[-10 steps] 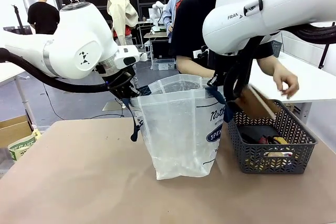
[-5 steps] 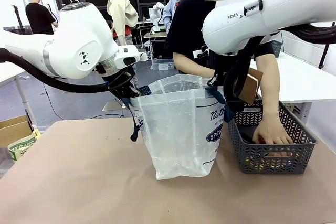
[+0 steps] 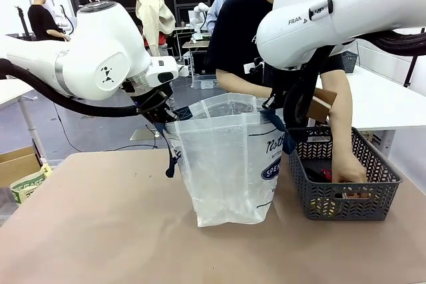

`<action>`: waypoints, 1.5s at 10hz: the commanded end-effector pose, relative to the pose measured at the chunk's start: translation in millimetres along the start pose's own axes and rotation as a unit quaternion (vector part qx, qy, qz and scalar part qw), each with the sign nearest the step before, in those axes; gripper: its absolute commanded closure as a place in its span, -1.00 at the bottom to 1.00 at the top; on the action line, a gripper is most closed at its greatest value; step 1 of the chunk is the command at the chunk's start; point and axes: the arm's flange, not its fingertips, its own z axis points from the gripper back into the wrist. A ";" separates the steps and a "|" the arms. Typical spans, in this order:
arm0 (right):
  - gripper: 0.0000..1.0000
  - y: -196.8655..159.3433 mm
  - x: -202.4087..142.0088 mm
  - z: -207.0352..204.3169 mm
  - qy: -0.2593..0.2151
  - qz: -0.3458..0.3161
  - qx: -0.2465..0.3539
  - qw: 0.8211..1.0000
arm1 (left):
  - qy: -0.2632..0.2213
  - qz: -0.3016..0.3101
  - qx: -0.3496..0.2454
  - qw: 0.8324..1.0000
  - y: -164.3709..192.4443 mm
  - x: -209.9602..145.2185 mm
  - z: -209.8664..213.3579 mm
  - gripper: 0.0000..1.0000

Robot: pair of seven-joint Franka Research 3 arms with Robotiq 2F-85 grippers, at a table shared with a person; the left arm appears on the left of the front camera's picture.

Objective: Transfer purchased items from the store into the shopping bag.
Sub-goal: Move the Reusable shopping bag to the right side of the table.

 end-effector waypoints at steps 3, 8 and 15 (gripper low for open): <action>1.00 -1.9 -1.3 -2.5 -0.002 0.018 -0.007 1.000 | 0.000 -0.005 0.011 1.000 0.7 -5.2 -0.7 1.00; 1.00 -3.0 -1.4 -5.4 -0.004 0.027 -0.015 1.000 | 0.019 -0.008 -0.017 1.000 6.0 -7.3 -3.8 1.00; 1.00 -5.0 -0.9 -10.1 0.005 0.039 -0.020 0.999 | 0.033 -0.019 -0.018 0.999 8.9 -8.6 -5.3 1.00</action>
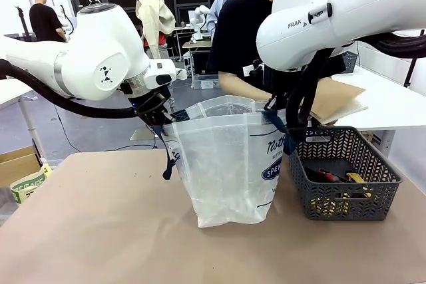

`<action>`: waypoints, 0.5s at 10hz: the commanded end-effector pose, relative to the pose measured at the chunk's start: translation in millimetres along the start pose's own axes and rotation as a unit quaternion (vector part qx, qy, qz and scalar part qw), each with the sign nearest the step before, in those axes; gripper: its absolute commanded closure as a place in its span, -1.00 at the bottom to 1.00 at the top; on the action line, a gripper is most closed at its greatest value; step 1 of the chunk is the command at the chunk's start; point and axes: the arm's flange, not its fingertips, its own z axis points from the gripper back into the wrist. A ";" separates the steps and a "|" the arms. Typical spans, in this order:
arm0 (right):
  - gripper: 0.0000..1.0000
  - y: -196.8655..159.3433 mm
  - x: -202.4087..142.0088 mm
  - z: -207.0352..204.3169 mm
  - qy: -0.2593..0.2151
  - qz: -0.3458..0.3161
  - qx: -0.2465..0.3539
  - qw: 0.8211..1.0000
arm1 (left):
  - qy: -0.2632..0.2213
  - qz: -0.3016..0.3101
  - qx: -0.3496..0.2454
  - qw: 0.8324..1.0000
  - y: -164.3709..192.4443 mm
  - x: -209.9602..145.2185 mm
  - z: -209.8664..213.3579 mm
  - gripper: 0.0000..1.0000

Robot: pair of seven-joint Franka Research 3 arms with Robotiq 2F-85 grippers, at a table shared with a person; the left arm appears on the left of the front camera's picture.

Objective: Transfer purchased items from the store into the shopping bag.
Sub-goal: Move the Reusable shopping bag to the right side of the table.

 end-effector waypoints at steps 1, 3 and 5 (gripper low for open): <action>1.00 0.0 -0.1 0.7 -0.001 -0.001 0.000 1.000 | -0.003 0.004 0.001 1.000 0.3 0.6 0.8 1.00; 1.00 0.0 -0.1 0.7 -0.001 -0.001 0.000 1.000 | -0.003 0.004 0.001 1.000 0.3 0.6 0.8 1.00; 1.00 0.0 -0.1 0.7 -0.001 -0.001 0.000 1.000 | -0.003 0.004 0.001 1.000 0.3 0.6 0.8 1.00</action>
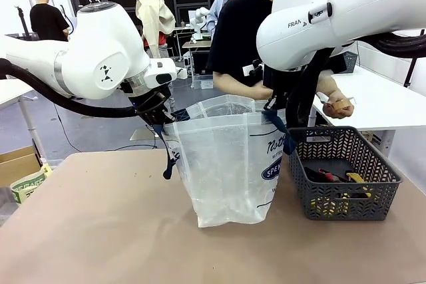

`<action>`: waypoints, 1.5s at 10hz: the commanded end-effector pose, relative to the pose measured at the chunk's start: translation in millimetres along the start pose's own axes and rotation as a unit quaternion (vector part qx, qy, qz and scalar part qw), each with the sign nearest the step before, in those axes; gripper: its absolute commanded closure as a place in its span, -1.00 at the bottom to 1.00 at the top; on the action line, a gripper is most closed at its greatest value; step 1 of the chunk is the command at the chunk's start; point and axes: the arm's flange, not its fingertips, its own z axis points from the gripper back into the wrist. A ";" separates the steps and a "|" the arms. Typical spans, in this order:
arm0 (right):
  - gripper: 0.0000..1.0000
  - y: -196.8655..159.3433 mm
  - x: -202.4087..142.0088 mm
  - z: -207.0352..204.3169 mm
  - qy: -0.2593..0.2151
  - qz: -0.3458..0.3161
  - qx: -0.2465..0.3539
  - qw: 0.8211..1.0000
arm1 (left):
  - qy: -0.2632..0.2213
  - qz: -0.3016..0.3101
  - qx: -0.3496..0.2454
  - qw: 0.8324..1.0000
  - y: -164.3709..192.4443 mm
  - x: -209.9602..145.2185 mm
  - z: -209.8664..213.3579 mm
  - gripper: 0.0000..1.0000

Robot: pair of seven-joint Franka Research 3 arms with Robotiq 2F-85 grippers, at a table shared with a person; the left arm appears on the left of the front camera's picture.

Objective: Transfer purchased items from the store into the shopping bag.
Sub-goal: Move the Reusable shopping bag to the right side of the table.

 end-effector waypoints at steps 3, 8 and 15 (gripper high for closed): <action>1.00 -0.2 -0.3 -0.2 0.000 0.000 -0.001 1.000 | -0.001 0.004 0.000 1.000 0.7 -1.0 -1.1 1.00; 1.00 -0.2 -0.3 -0.2 0.000 0.000 -0.001 1.000 | -0.001 0.004 0.000 1.000 0.7 -1.0 -1.1 1.00; 1.00 -0.2 -0.3 -0.2 0.000 0.000 -0.001 1.000 | -0.001 0.004 0.000 1.000 0.7 -1.0 -1.1 1.00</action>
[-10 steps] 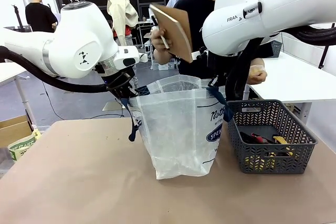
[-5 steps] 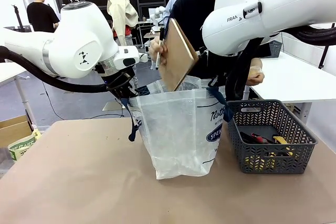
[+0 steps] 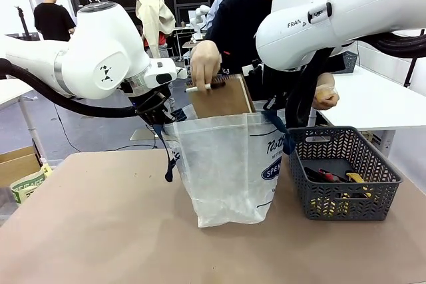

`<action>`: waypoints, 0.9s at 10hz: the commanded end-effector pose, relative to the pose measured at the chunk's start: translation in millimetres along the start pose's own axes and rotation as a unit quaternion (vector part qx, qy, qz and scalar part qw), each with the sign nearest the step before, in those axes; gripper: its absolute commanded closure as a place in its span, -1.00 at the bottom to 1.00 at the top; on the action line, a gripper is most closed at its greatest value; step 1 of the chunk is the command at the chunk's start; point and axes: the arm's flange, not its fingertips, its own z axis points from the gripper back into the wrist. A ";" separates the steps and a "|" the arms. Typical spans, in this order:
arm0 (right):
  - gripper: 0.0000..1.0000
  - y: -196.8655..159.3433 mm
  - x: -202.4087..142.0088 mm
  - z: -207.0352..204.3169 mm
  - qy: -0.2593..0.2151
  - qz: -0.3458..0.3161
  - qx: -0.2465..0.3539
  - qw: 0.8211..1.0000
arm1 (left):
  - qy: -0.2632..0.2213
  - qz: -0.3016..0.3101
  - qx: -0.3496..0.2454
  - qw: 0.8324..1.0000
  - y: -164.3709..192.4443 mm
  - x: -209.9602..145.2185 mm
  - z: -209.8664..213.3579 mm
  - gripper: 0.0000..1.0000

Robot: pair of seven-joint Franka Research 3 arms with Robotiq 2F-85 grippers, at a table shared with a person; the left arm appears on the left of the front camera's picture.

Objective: Transfer purchased items from the store into the shopping bag.
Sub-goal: Move the Reusable shopping bag to the right side of the table.

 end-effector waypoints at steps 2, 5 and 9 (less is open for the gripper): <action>1.00 -1.4 -0.7 -0.5 0.001 -0.001 -0.001 1.000 | -0.001 0.004 0.000 1.000 0.6 -1.1 -1.2 1.00; 1.00 -1.4 -0.7 -0.5 0.001 -0.001 -0.001 1.000 | -0.001 0.004 0.000 1.000 0.6 -1.1 -1.2 1.00; 1.00 -1.4 -0.7 -0.5 0.001 -0.001 -0.001 1.000 | -0.001 0.004 0.000 1.000 0.6 -1.1 -1.2 1.00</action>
